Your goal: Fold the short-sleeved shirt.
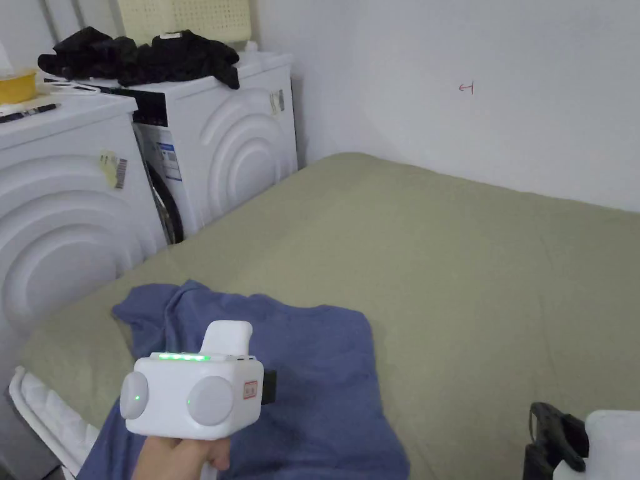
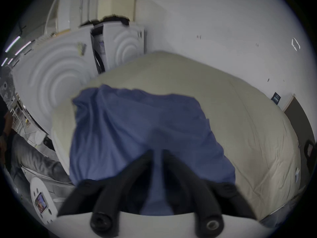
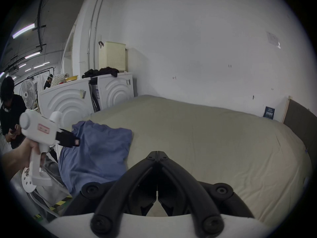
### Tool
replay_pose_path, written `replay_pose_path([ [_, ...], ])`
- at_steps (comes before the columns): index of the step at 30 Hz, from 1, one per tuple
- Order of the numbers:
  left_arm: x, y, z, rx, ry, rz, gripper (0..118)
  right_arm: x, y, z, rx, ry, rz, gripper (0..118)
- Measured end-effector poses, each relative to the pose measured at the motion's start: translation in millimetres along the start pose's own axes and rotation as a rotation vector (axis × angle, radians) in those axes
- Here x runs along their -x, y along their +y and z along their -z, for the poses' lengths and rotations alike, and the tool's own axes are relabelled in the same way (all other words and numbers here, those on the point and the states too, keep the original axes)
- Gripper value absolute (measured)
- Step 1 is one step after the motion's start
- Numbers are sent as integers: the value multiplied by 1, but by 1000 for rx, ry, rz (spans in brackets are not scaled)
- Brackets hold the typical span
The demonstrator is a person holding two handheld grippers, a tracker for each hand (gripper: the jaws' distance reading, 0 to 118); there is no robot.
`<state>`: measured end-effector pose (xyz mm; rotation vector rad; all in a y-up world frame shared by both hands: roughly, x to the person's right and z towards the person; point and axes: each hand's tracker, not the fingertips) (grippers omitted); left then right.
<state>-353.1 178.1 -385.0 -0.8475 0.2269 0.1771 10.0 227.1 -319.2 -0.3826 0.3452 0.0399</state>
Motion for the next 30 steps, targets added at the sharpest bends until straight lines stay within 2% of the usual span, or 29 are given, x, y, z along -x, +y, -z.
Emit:
replay_pose_path([
  [1,-2,1,13,18,3,5,30,-3,-6,2,18,-2,8,2],
  [2,-5,2,28,64,-1,29,80,-6,-12,5,36,-7,13,2],
  [3,-8,2,43,123,-4,37,113,-10,-18,8,54,-7,15,2],
  [4,-12,0,49,111,1,35,118,-14,-23,9,67,-10,16,2],
  [11,-29,-16,98,293,-51,33,114,-33,-53,11,155,-33,77,2],
  [13,-34,-20,97,251,-1,58,113,-36,-57,5,168,-41,86,2],
  [14,-33,-17,91,251,-1,52,106,-38,-60,0,176,-43,91,2],
  [15,-33,-17,84,234,-4,50,88,-41,-60,-6,180,-41,93,2],
  [16,-36,-16,77,212,-6,66,58,-42,-61,-11,184,-44,96,2],
  [17,-40,-13,67,167,18,84,1,-45,-61,-19,185,-54,103,2],
  [19,-38,-9,58,149,94,114,2,-52,-60,-37,175,-72,129,2],
  [20,-36,-6,56,184,31,115,2,-56,-60,-47,174,-74,140,2],
  [23,-48,1,35,148,37,163,1,-67,-60,-81,164,-116,116,2],
  [25,-61,12,18,123,-19,148,1,-75,-59,-101,156,-157,104,2],
  [30,-149,26,-18,52,-129,208,1,-102,-53,-147,103,-239,150,2],
])
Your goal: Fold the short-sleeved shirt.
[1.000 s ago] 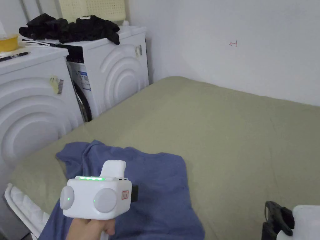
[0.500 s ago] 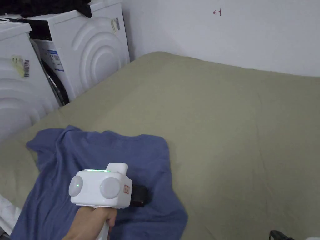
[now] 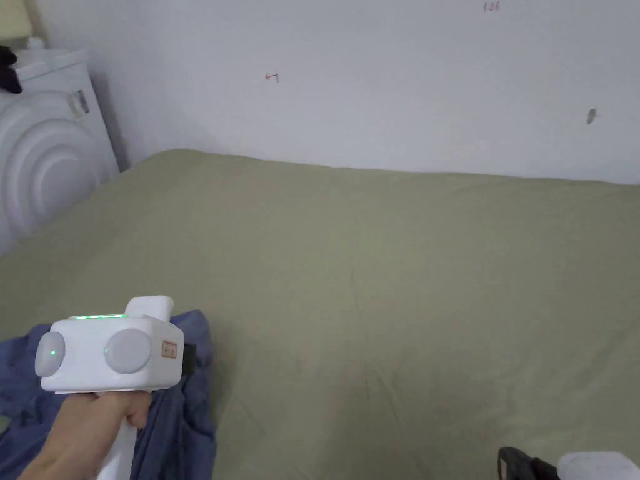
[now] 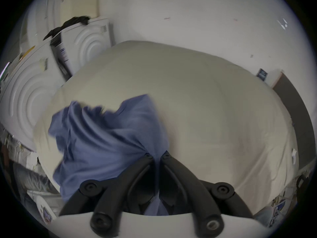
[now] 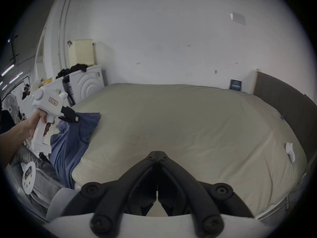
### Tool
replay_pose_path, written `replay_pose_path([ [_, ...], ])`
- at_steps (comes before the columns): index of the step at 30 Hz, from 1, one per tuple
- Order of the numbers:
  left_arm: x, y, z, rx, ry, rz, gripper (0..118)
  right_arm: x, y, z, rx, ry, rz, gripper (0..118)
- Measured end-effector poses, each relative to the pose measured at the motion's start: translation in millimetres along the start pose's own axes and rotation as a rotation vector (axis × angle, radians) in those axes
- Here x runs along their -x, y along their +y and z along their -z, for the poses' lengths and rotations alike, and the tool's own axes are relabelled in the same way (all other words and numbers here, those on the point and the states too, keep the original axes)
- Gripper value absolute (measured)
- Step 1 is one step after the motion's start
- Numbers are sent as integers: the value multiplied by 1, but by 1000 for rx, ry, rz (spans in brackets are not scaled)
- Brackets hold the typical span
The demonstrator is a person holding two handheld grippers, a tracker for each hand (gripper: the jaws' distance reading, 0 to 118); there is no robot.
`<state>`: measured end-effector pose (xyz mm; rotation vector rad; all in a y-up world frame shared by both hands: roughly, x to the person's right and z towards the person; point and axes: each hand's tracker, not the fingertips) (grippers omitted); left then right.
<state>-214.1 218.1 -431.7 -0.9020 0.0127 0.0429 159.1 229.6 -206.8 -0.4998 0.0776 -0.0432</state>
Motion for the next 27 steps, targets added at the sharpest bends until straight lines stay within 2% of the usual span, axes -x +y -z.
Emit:
replay_pose_path([
  [4,-95,25,-6,-36,-135,87,2,-29,-1,-26,-30,-87,-6,2],
  [10,-263,59,-10,-71,-379,242,2,-78,-11,-51,-26,-209,78,2],
  [15,-380,46,-25,-73,-589,357,2,-112,-22,-60,-3,-286,124,2],
  [19,-427,9,0,18,-614,419,2,-126,-27,-62,12,-315,147,2],
  [22,-439,-25,39,125,-557,429,2,-131,-29,-62,16,-316,154,2],
  [23,-440,-35,52,155,-539,443,9,-132,-30,-60,20,-318,153,2],
  [24,-439,-44,60,163,-512,443,28,-133,-30,-59,23,-318,151,2],
  [26,-433,-53,69,158,-495,438,115,-134,-31,-55,29,-311,149,2],
  [27,-428,-54,73,173,-478,436,115,-134,-30,-54,33,-311,147,2],
])
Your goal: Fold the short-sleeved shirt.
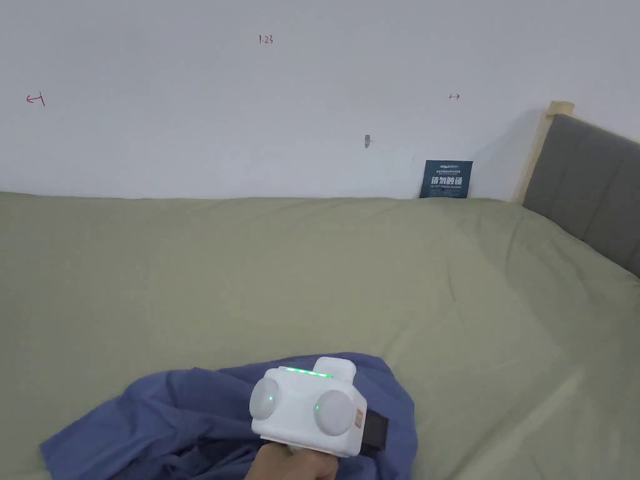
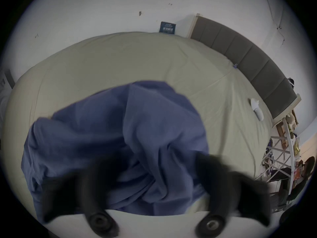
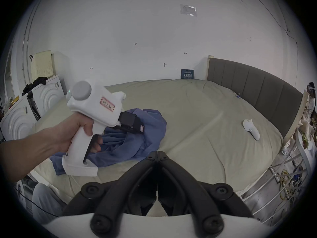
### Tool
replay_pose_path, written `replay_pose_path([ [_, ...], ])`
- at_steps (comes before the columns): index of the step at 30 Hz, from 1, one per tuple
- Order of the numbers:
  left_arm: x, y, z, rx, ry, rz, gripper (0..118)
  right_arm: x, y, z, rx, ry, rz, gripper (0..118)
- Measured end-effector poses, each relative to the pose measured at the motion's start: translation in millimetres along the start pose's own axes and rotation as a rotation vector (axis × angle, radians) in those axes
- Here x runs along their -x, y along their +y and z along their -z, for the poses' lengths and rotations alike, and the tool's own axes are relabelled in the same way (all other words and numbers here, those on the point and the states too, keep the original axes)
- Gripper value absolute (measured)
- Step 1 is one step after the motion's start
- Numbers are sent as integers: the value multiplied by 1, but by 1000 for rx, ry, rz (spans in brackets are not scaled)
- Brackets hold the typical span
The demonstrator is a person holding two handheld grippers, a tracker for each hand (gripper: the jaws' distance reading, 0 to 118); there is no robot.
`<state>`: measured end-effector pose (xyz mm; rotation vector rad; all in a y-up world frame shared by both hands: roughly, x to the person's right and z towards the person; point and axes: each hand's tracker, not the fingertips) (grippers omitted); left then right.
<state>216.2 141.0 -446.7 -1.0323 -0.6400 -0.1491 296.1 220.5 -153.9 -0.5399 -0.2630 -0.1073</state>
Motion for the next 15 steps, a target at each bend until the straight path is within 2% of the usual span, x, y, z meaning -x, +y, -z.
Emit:
replay_pose_path([
  [1,4,-4,-5,5,4,-6,118,1,0,1,2,1,-3,2],
  [3,19,-14,-30,-40,4,-24,117,3,2,0,-1,8,-2,2],
  [7,48,-48,-110,-214,65,-37,117,15,11,-9,-37,29,-10,2],
  [13,89,-153,-278,-581,294,-99,115,45,25,-39,-151,89,-46,2],
  [15,97,-191,-322,-644,378,-88,105,57,24,-48,-178,99,-62,2],
])
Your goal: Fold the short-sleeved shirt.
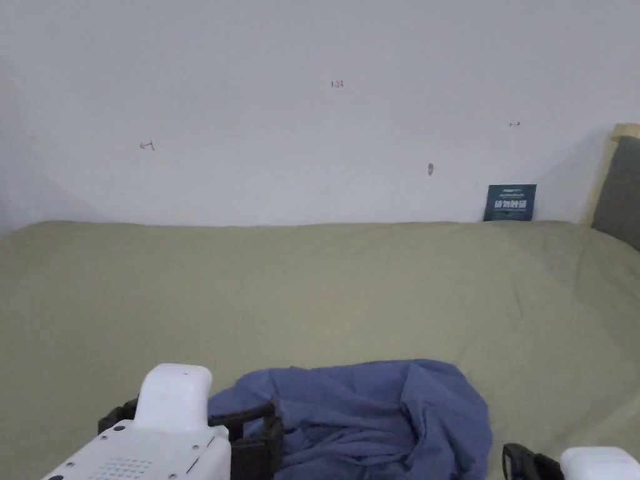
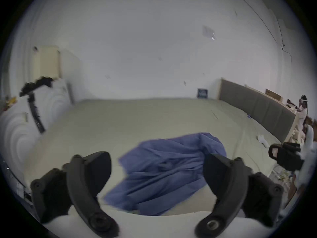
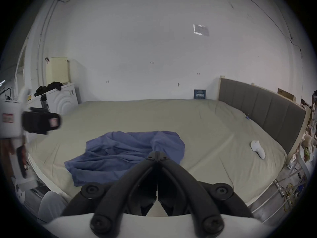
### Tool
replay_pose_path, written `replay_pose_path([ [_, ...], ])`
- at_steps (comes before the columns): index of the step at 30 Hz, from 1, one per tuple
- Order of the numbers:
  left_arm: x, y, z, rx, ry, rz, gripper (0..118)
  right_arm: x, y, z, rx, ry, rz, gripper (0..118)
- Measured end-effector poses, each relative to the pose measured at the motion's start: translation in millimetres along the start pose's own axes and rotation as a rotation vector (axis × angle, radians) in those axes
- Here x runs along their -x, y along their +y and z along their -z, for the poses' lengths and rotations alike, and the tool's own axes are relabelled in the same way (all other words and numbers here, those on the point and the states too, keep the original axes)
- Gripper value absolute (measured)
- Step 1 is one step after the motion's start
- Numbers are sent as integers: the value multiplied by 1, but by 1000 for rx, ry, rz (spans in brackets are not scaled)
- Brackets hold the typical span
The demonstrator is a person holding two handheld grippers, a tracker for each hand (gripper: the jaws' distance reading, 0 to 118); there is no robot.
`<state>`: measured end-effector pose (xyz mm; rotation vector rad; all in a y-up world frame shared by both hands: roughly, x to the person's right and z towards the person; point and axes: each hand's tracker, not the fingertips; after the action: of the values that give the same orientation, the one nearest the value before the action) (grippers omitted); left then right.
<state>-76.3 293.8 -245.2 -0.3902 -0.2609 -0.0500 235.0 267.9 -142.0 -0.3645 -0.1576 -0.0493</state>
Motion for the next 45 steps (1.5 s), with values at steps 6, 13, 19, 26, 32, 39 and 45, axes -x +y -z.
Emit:
replay_pose_path([
  [6,39,-20,-81,-106,192,8,1,27,-6,-25,-59,32,5,2],
  [13,62,-47,-100,-49,238,-71,1,40,-13,-35,-54,41,-15,2],
  [19,72,-46,-92,-22,242,-97,1,42,-11,-31,-48,40,-11,2],
  [26,93,-50,-31,159,155,-162,1,40,-15,-11,-3,44,7,2],
  [32,119,-69,80,402,171,-141,17,37,-25,16,56,44,18,2],
  [39,130,-104,170,704,178,-118,116,29,-34,39,122,33,27,2],
  [45,110,-123,178,747,172,-48,90,25,-39,44,149,29,19,2],
])
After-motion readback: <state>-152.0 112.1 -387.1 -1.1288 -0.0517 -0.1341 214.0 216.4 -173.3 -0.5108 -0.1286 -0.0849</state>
